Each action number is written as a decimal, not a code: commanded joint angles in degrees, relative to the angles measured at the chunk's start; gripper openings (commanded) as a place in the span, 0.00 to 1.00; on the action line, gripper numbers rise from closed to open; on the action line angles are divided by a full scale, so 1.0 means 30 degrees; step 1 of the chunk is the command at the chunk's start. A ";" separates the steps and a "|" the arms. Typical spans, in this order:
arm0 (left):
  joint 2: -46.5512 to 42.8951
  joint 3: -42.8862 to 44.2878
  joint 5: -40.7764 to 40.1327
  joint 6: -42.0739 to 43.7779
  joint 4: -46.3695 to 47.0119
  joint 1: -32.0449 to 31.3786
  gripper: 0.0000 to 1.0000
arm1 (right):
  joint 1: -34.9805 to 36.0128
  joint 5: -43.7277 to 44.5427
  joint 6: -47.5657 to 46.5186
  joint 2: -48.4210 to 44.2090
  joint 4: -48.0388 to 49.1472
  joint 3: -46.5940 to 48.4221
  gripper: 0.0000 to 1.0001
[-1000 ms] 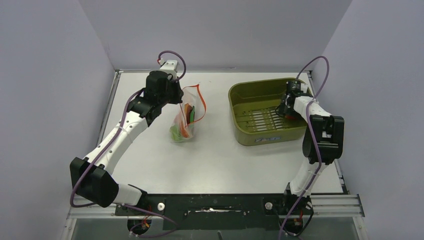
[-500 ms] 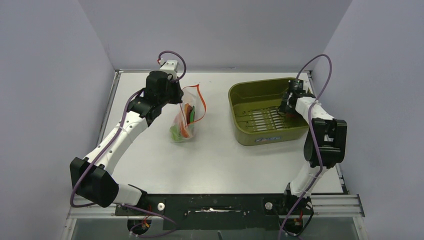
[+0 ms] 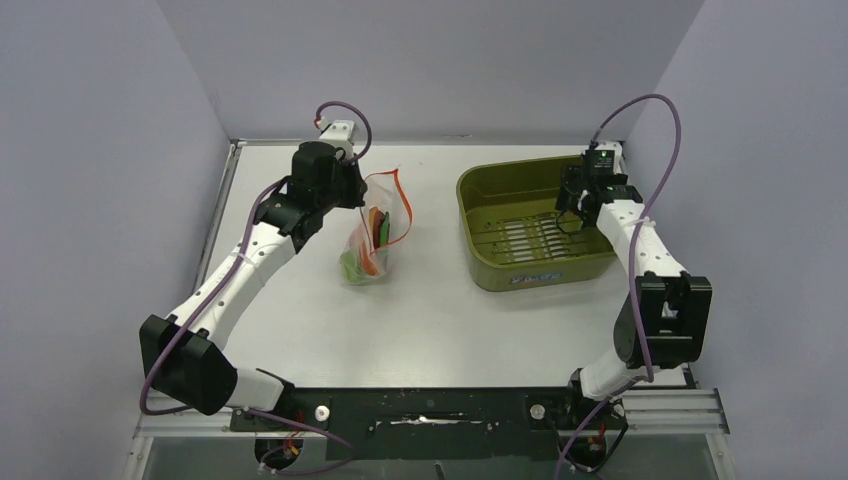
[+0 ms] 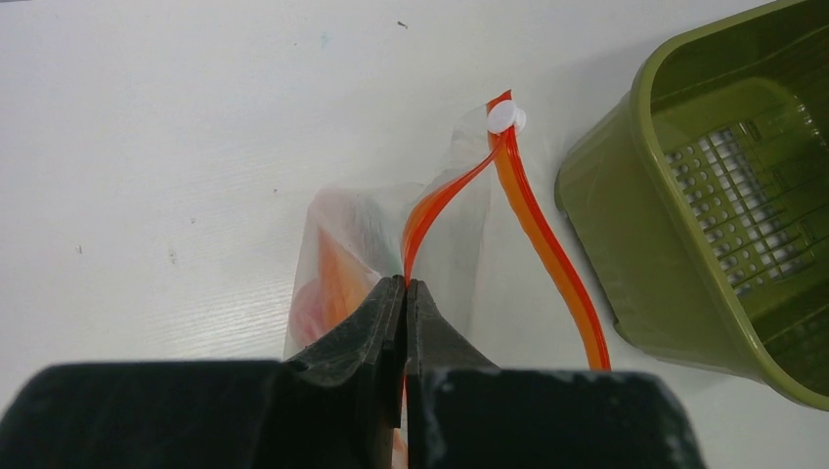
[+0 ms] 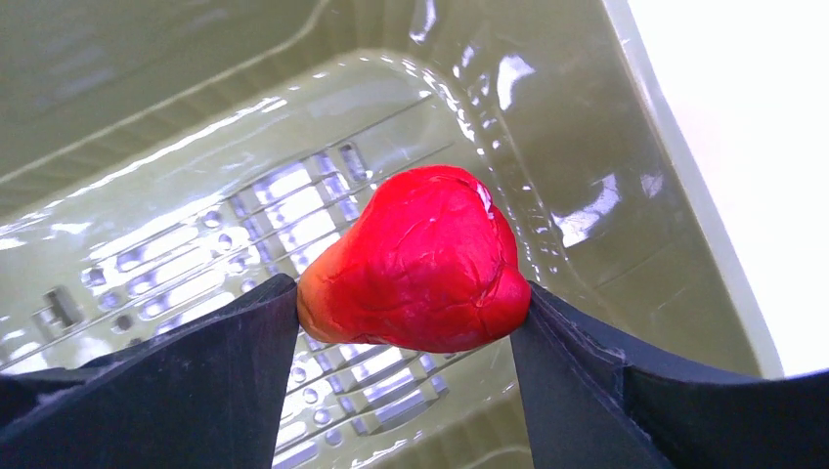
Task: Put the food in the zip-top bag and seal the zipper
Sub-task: Pick up the fake fruit from the bin, then place the fake fruit in the zipper food storage bag.
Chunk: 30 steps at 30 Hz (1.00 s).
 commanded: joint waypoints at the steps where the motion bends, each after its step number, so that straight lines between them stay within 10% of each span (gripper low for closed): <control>1: -0.0734 0.1321 0.0206 -0.0405 0.0224 -0.0018 0.00 | 0.0540 -0.1088 -0.0048 -0.2217 -0.0165 0.0469 0.44; 21: -0.1171 0.3667 0.2667 -0.3853 -0.0867 0.0070 0.00 | 0.7055 -0.5137 0.1348 -0.6275 -0.0148 0.4029 0.45; 30: -0.4136 -0.0849 0.2716 -0.3577 0.1068 -0.0064 0.00 | 1.2768 -0.5317 0.0543 -0.6473 0.5056 0.1871 0.49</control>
